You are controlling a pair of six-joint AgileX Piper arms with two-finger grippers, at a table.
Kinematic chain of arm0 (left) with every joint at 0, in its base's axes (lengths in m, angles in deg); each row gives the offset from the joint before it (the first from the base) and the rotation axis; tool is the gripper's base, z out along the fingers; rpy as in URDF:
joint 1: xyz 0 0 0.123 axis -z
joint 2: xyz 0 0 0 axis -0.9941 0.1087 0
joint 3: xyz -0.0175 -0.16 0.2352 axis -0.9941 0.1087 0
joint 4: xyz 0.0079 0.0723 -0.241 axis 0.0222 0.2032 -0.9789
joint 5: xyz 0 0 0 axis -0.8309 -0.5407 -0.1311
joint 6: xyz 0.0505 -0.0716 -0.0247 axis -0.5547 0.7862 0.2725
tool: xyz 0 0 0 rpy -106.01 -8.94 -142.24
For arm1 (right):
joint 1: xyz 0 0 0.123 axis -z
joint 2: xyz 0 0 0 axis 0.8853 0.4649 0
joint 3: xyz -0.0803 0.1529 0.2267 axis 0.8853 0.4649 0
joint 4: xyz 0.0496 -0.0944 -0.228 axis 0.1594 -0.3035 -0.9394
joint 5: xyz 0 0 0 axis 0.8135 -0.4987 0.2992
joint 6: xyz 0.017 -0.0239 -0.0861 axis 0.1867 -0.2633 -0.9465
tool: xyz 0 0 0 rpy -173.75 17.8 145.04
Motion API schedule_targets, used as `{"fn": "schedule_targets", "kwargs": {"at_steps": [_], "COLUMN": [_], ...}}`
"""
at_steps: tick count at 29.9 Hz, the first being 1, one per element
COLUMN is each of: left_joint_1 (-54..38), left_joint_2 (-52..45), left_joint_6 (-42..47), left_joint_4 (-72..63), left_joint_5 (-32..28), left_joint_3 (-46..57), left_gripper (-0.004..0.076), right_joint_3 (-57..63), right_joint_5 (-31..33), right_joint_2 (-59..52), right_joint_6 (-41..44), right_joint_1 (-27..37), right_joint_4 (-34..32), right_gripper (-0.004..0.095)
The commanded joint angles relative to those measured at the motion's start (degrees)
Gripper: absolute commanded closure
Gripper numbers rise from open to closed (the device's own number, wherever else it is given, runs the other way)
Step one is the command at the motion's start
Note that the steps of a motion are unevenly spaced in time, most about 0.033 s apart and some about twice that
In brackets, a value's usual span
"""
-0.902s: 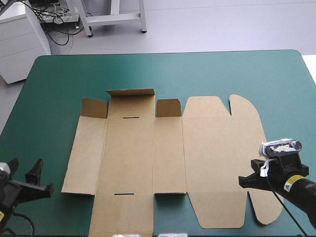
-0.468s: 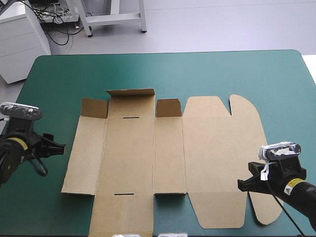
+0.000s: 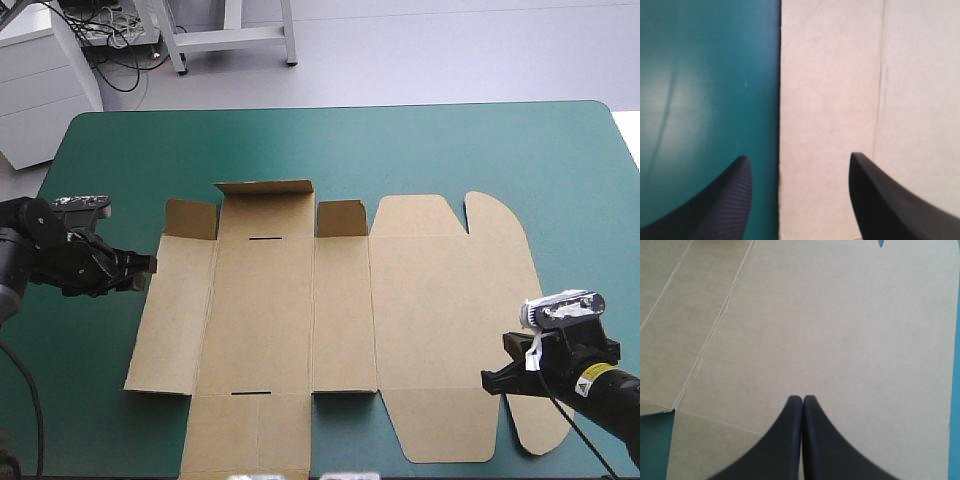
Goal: Fold the box
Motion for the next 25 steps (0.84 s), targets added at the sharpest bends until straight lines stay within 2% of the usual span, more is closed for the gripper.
{"fn": "schedule_targets", "kwargs": {"at_steps": [1, 8, 11, 19, 25], "left_joint_1": [-6.6, -8.6, -8.5, -8.5, -8.5], "left_joint_2": [1.6, 5.6, 7.0, 10.0, 10.5], "left_joint_6": [-4.6, -5.1, -2.6, -4.4, -8.6], "left_joint_4": [-12.1, -10.5, -8.2, -7.6, -16.0], "left_joint_5": [3.8, 4.2, 4.2, 4.2, 4.1], "left_joint_3": [-2.0, -1.6, -1.1, 8.0, 11.5], "left_gripper": [0.0314, 0.0240, 0.0202, 0.0202, 0.0202], "right_joint_3": [-1.5, -1.5, -1.5, -1.5, -1.5], "right_joint_5": [-1.8, 0.4, 1.4, 2.2, 2.5], "right_joint_2": [0.1, 0.1, 0.1, 0.1, 0.1], "right_joint_6": [-1.1, -1.4, -1.4, -1.4, -1.7], "right_joint_1": [0.2, 0.2, 0.2, 0.2, 0.2], "right_joint_4": [0.3, 0.3, 0.3, 0.3, 0.1], "right_gripper": [0.0931, 0.0931, 0.0931, 0.0931, 0.0931]}}
